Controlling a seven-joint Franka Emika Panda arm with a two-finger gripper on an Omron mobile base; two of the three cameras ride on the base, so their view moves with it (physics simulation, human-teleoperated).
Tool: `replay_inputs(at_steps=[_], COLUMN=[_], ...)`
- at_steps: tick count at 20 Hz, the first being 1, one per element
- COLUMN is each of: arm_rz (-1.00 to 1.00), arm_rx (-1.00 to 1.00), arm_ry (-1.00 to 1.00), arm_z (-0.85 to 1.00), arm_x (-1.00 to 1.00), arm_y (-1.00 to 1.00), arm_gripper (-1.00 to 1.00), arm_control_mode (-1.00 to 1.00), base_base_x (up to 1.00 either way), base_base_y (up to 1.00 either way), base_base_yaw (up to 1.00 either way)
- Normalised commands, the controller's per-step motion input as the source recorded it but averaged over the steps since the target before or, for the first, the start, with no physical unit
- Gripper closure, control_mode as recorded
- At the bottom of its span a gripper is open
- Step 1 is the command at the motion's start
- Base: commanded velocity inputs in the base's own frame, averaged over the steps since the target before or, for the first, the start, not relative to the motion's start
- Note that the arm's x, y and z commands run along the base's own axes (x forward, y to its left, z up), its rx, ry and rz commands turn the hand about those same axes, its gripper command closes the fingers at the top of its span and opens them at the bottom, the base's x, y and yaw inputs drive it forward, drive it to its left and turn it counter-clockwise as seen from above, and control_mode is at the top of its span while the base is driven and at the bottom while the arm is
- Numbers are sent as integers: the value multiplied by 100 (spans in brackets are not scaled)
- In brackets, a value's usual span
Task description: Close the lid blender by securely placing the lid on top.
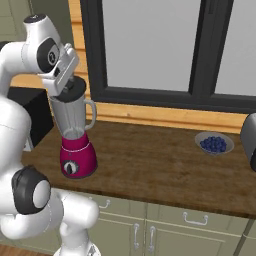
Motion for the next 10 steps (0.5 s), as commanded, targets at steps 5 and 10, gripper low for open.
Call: replay_inputs(at_steps=[5,10], arm_rz=[0,0], arm_rx=[0,0], arm_ry=[8,20], arm_z=[0,0], arm_x=[28,5], arm_y=[18,20], arm_gripper=[100,100], arm_control_mode=[-100,-100], base_base_x=[0,0], base_base_y=[0,0], base_base_yaw=[0,0])
